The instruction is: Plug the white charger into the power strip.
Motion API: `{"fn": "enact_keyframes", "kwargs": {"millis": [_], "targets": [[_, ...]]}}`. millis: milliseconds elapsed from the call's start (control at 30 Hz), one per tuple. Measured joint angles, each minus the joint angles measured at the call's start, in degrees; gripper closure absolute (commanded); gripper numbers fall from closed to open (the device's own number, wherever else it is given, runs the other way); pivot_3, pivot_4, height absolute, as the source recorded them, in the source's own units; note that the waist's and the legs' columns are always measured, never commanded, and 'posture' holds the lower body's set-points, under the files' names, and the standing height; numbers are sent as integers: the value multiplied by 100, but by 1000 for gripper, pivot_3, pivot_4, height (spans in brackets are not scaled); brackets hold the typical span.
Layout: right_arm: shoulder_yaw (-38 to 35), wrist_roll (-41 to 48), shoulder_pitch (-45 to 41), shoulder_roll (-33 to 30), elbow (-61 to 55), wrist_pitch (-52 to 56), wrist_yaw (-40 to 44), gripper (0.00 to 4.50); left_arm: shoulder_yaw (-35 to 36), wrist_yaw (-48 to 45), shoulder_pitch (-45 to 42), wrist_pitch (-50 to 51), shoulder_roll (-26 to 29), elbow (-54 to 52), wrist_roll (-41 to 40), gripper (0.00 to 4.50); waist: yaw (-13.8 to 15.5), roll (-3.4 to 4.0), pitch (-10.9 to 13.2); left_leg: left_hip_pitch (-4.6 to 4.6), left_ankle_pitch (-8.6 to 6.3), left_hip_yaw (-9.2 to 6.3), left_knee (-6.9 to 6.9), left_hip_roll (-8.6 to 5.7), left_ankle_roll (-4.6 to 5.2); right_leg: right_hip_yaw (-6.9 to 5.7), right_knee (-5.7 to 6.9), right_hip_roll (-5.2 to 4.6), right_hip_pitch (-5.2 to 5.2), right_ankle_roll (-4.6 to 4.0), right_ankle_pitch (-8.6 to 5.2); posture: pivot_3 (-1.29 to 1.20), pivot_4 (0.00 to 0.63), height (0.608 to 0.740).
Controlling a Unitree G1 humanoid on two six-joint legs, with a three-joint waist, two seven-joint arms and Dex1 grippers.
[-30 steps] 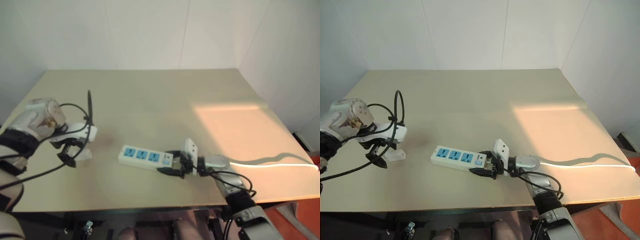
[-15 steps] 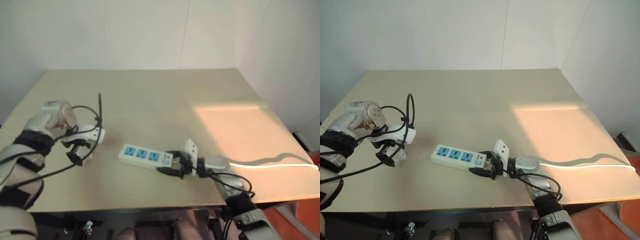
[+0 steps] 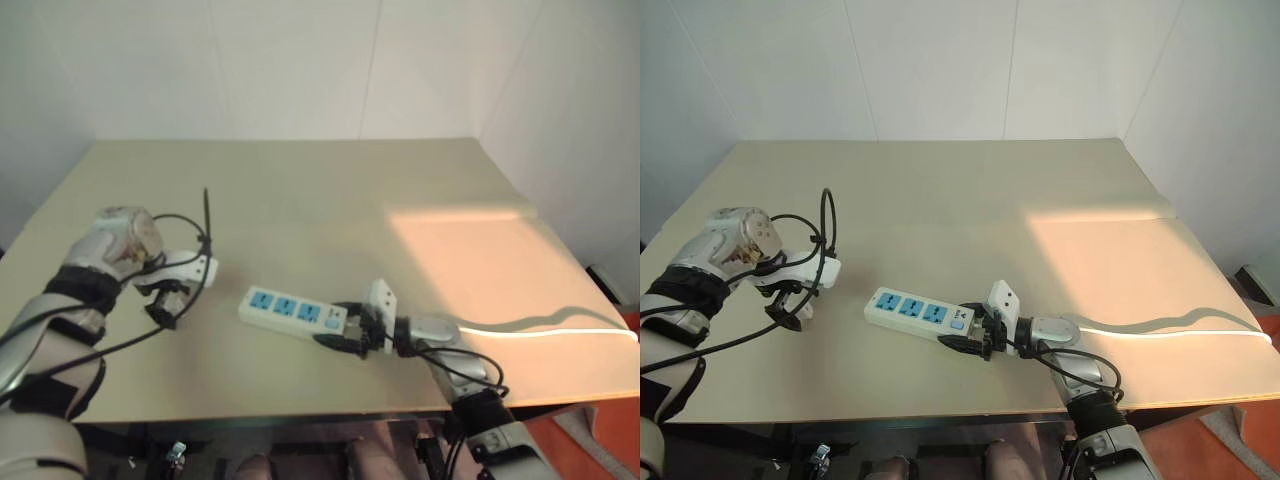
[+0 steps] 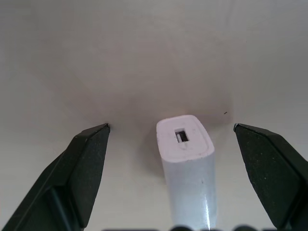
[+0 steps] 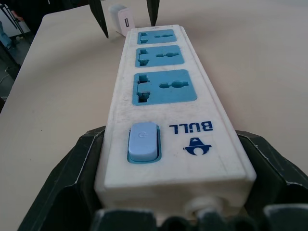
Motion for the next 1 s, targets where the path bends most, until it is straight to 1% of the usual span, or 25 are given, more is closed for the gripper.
{"fn": "enact_keyframes", "kwargs": {"millis": [167,233,300,567,600,1000], "targets": [[-1,0,0,-1,-4,3,0,1028,149,-48,35,141,-62,-5,55,0,-2,0,0,0,0,0,0,0,0,0,0,0,0,-9,5,0,150,740],[-1,1,3,-2,-6,4,-1,1028,221,-63,71,241,-75,-41,74,382,-2,0,-1,1,0,0,0,0,0,0,0,0,1,-9,5,0,150,740],[-1,1,6,-3,-13,5,-2,1028,270,-65,111,338,-89,-111,100,885,-5,0,-1,1,0,0,0,0,0,0,0,0,1,-9,5,0,150,740],[-3,2,7,-3,-20,7,-14,1028,340,-74,266,504,-83,-429,91,3486,-12,0,-3,3,0,0,0,0,0,1,1,0,2,-19,11,0,150,740],[-3,2,7,-3,-20,7,-16,1028,340,-80,272,521,-77,-444,83,3545,-13,0,-3,3,0,0,-1,0,0,1,1,0,2,-19,11,0,150,740],[-3,2,12,20,-18,5,-59,1028,334,-132,374,586,45,-628,-89,3545,-19,0,-3,4,0,0,0,1,0,0,2,1,1,-19,11,0,150,740]]}}
